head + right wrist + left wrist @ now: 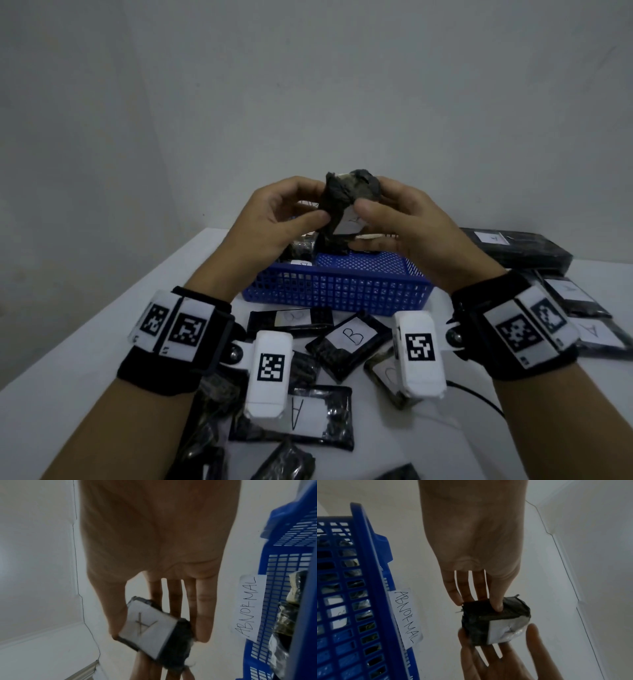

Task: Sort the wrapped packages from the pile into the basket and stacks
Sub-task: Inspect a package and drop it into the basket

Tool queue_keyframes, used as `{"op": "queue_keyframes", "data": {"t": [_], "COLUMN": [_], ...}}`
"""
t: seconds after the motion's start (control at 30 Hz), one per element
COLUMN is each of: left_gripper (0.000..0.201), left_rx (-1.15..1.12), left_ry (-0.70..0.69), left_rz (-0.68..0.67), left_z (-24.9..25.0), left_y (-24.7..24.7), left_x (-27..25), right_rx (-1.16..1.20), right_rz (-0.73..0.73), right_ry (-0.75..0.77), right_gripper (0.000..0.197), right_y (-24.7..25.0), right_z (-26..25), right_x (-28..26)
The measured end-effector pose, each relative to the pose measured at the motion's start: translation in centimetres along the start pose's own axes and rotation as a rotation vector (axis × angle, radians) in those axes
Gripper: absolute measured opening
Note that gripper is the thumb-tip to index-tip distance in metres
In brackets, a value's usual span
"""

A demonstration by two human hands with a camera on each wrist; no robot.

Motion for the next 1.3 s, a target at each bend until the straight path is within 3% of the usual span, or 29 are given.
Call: {"op": "queue_keyframes", "data": {"t": [0.27, 0.43, 0.57, 0.67, 0.8, 0.9, 1.03, 1.13, 1.2, 1.3], "left_gripper": [0.02, 0.015, 0.016, 0.02, 0.032, 0.031, 0.035, 0.034, 0.033, 0.027], "left_rx": [-0.138, -0.032, -0.039, 0.089, 0.838, 1.006, 0.983, 0.841, 0.711, 0.601], "left_ry": [0.18, 0.257, 0.308, 0.37, 0.266, 0.259, 0.364, 0.437, 0.511, 0.648], "left_rz": [0.006, -0.022, -0.066, -0.085, -0.14, -0.233, -0.416, -0.454, -0.459, -0.486], "left_z": [-1.9, -1.6, -1.9, -3.0, -3.9, -4.5, -7.5, -10.0, -11.4, -12.9], "left_y": [-0.9, -1.8, -3.1, -3.9, -4.6, -5.4, -6.3, -6.9, -7.1, -7.4], "left_x": [0.4, 2.8, 5.5, 7.9, 11.9, 14.5, 17.0, 17.8, 17.9, 17.7], "right_rx": [-0.228, -0.658, -1.026, -1.177, -1.268, -1.454, -1.672, -1.707, -1.746, -1.794], "right_rz": [0.076, 0.027, -0.017, -0.091, -0.318, -0.522, -0.774, -0.904, -0.948, -0.933], "right_ry": [0.014, 0.1, 0.106, -0.061, -0.415, -0.616, -0.766, -0.872, -0.897, -0.857], "right_gripper": [0.037, 0.094, 0.092, 0.086, 0.089, 0.083, 0.076, 0.066, 0.073, 0.092], "right_y": [1.3, 2.3, 3.6, 5.5, 7.9, 8.8, 11.3, 14.2, 14.1, 11.5], "right_z": [-0.5, -1.8, -3.4, -3.0, 1.3, 5.2, 13.0, 19.1, 20.3, 17.9], "right_x": [-0.3, -0.5, 1.3, 3.6, 7.5, 10.6, 13.7, 15.1, 15.7, 15.4]}}
Point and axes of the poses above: each hand's wrist, its own x-axis towards the middle knuckle, its own y-axis out of the back of the hand, z = x × y, the point moved 8 cm from there along x, towards the middle knuckle, and after that the axes turned 8 degrees about y, right-handed, at the moved point
